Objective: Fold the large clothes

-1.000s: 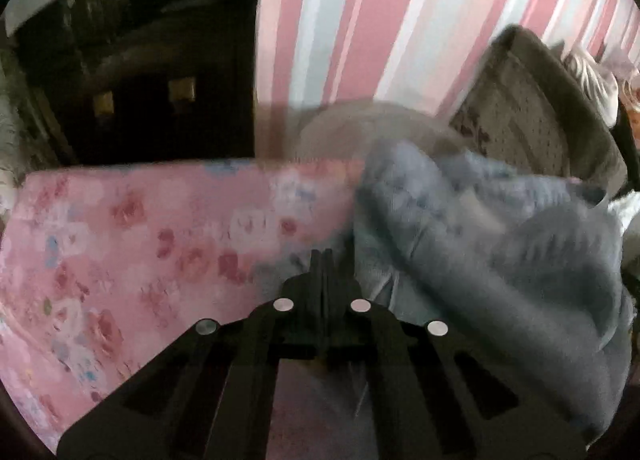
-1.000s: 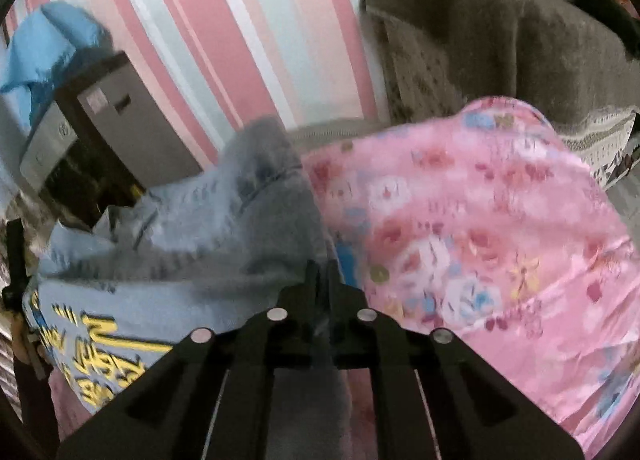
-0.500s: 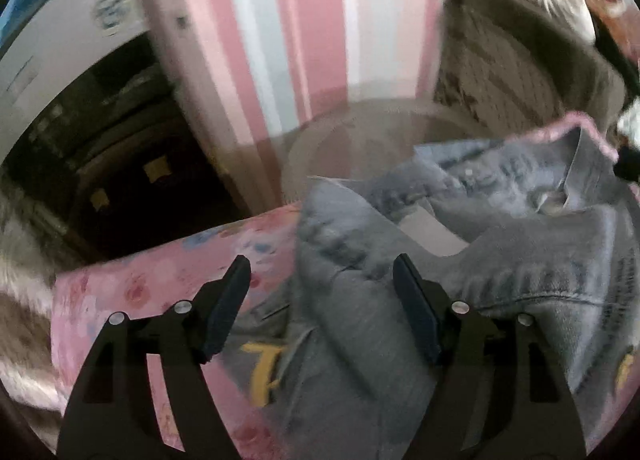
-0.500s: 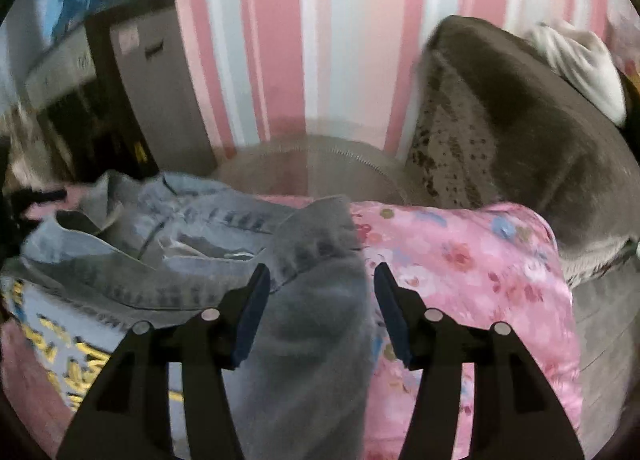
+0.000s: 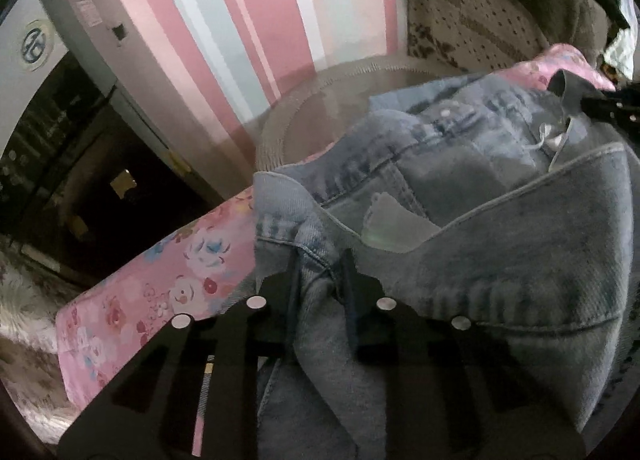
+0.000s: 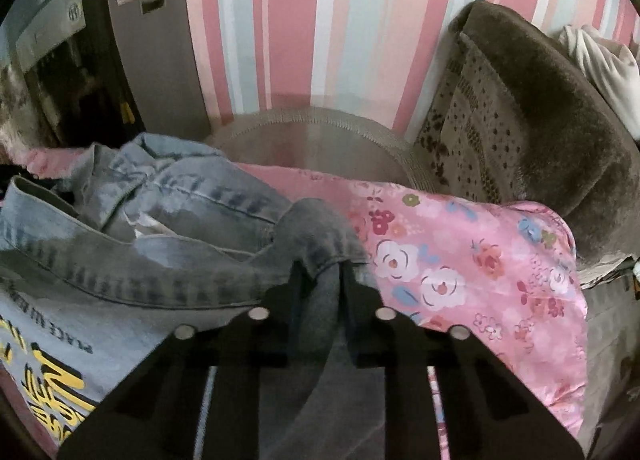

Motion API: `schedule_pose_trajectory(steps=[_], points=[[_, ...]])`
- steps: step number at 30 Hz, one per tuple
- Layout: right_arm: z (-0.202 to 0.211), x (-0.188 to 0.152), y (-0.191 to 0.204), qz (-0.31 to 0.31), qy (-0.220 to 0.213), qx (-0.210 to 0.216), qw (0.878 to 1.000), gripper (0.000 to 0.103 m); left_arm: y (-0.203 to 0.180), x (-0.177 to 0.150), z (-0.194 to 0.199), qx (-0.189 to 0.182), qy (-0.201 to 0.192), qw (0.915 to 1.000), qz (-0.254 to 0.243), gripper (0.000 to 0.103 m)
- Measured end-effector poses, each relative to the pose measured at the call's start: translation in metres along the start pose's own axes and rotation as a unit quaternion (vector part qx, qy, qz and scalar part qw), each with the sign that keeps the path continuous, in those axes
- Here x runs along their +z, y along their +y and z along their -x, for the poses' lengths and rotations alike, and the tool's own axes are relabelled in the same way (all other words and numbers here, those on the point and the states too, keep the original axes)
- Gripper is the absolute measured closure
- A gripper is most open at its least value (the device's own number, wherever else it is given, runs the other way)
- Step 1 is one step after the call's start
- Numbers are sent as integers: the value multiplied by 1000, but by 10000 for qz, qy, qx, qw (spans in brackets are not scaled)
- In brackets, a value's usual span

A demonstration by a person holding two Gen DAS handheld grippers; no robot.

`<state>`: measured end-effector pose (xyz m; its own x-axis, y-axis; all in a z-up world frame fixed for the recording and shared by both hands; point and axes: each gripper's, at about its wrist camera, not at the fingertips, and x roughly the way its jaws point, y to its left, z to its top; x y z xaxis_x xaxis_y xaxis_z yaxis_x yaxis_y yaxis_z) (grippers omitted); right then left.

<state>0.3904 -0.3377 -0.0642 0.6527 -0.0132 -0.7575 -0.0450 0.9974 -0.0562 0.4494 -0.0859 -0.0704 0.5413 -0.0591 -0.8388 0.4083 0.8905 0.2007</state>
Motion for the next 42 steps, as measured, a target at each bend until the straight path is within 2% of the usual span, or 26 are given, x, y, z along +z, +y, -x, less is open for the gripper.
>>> schedule_pose_trajectory(steps=[4,7,10,12,14,17,18,19,20,24,25,26,28,29,30,32,35,37,40,42], points=[[21,-2,-10,-388,-440,258,9979,96,7,0,13,12,-282,9993,259,89],[47,2,-30,-973,-887,712,9887,96,25,1,34,-248,-630,9951,718,91],[74,6,-52,-1564,-1365,1233,9704,97,51,4,55,-543,-988,9853,1281,92],[82,6,-64,-1892,-1511,1537,9580,97,73,5,65,-932,-1171,9737,1719,92],[80,6,-76,-2197,-1562,1730,9473,97,89,7,67,-1199,-1238,9643,2013,92],[60,-2,-104,-2847,-1460,2001,9261,97,106,8,54,-1427,-1206,9545,2325,92],[50,-5,-108,-2948,-1345,1983,9250,97,112,7,44,-1483,-1125,9514,2453,92],[37,-8,-112,-3028,-1191,1919,9259,97,113,5,29,-1498,-961,9511,2523,92],[24,-12,-112,-2998,-958,1792,9321,97,114,2,18,-1506,-835,9519,2536,92],[-3,-24,-100,-2633,-332,1389,9541,93,90,-15,-25,-1296,-225,9659,2232,91],[-4,-26,-99,-2608,-226,1367,9554,89,87,-19,-29,-1267,-161,9672,2196,90],[-4,-27,-98,-2565,-135,1332,9572,78,85,-22,-29,-1216,-112,9690,2149,88],[9,-22,-95,-2302,-200,1052,9672,60,82,-24,-21,-1011,-99,9741,2020,80],[17,-20,-93,-2178,-274,1032,9701,60,83,-24,-15,-887,-142,9759,1987,68],[31,-16,-89,-2049,-373,1019,9728,60,85,-22,-6,-684,-210,9780,1957,52],[48,-7,-82,-1783,-539,943,9780,60,86,-18,12,-477,-368,9802,1886,37],[64,11,-62,-1257,-604,947,9857,51,84,-8,31,-470,-475,9818,1780,30],[65,23,-39,-831,-518,919,9909,51,71,1,40,-531,-481,9848,1579,26],[57,31,-13,-267,-319,815,9958,50,33,8,45,-611,-397,9921,1025,24],[38,31,0,32,43,790,9969,46,2,10,38,-650,-193,9958,607,20]])
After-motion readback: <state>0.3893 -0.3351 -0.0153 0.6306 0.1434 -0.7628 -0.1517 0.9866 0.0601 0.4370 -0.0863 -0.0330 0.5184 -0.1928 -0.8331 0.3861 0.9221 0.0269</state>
